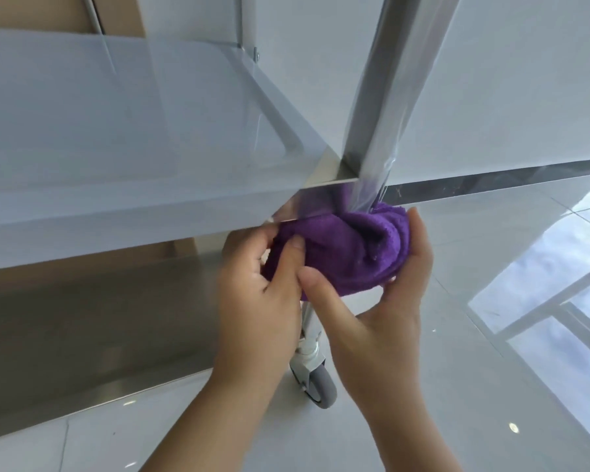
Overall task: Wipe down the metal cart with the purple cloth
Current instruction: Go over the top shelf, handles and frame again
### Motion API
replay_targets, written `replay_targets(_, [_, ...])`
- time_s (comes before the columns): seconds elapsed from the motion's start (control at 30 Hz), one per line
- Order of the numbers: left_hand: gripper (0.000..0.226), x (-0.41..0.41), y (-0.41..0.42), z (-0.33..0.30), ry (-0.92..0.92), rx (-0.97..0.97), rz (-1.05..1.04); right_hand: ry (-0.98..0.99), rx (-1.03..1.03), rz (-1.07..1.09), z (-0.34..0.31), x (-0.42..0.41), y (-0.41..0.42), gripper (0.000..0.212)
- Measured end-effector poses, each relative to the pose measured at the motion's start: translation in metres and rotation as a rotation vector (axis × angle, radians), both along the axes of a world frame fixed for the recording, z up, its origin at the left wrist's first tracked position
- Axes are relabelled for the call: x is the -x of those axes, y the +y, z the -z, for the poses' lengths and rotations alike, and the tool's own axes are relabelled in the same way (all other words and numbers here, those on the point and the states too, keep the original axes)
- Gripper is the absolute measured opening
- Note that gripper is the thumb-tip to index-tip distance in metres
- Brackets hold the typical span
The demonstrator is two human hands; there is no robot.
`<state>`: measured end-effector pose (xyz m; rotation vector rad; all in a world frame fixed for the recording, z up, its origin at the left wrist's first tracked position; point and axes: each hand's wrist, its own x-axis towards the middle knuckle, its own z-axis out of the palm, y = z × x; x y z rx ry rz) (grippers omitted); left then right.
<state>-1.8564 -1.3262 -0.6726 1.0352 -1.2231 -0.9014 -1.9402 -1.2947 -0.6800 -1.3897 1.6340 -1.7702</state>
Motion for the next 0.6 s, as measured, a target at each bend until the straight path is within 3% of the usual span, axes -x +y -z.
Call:
replay_targets(0.1, [0.023,0.006,-0.006,-0.004,-0.067,0.016,-0.092,0.023,0.031,0.104,-0.003,0.015,-0.005,0.078])
replay_targets(0.2, [0.014,0.007,-0.004,-0.001,-0.139,0.045,-0.123,0.053,0.062,0.258,0.0,0.015,-0.006,0.073])
replay_targets(0.27, [0.01,0.005,-0.004,0.001,-0.132,0.039,-0.133,-0.073,0.038,0.284,0.003,0.011,-0.007,0.069])
replay_targets(0.37, [0.006,0.002,-0.005,-0.002,-0.161,0.037,-0.139,-0.245,0.048,0.162,0.008,0.008,-0.012,0.061])
replay_targets(0.43, [0.019,-0.002,-0.01,-0.002,-0.165,0.015,-0.135,-0.252,0.139,0.022,0.01,0.008,-0.018,0.061])
replay_targets(0.6, [0.024,0.007,-0.015,-0.004,0.132,-0.116,0.046,-0.13,0.181,-0.253,-0.002,0.031,-0.032,0.09])
